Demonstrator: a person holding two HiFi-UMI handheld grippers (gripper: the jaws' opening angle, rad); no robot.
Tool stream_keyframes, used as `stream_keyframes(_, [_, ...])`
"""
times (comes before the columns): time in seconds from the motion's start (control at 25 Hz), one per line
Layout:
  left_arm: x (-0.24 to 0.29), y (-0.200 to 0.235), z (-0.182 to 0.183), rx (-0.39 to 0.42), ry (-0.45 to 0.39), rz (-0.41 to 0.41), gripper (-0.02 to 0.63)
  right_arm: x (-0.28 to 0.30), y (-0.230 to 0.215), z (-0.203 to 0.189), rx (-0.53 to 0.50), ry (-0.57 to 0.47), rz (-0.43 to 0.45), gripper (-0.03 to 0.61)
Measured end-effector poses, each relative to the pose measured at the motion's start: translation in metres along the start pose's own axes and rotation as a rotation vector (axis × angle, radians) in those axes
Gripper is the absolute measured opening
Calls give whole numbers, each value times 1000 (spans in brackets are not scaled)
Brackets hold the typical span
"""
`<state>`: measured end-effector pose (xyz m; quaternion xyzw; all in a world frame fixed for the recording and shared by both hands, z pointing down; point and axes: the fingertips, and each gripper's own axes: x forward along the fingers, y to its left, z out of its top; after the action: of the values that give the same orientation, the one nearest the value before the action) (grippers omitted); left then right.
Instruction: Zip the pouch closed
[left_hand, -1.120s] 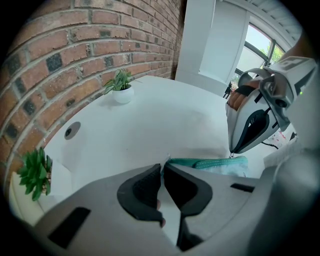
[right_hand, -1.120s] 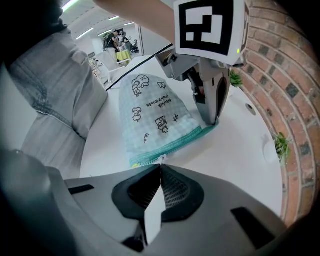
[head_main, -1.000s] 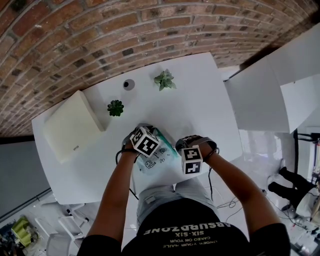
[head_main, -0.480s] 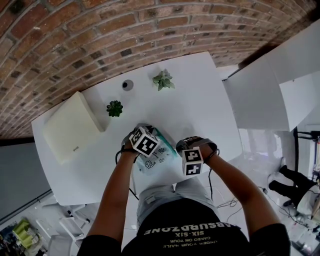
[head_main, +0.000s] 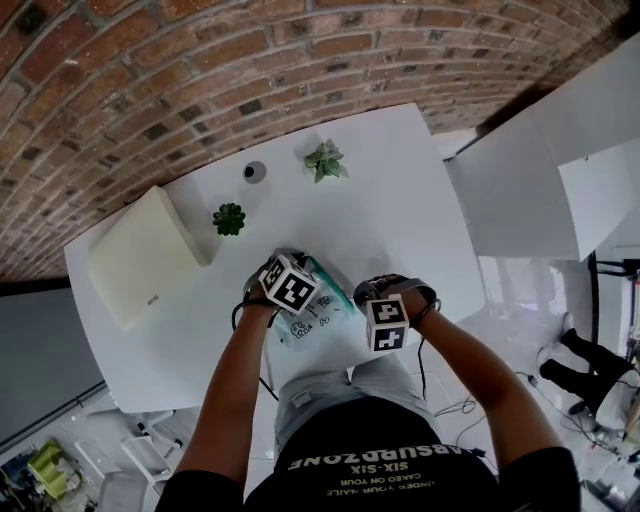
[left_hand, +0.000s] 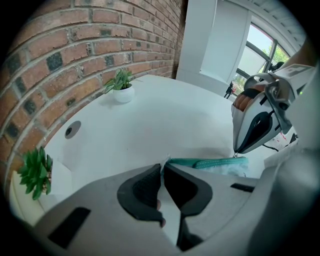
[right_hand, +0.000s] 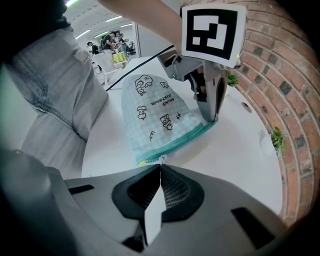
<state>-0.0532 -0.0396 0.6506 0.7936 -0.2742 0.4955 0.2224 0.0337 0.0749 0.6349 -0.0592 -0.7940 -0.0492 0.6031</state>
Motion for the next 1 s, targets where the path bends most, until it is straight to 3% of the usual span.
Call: stream_keyframes(1.0, [-1, -1, 1, -47, -15, -1, 28, 10, 18, -10, 73, 14, 20, 2])
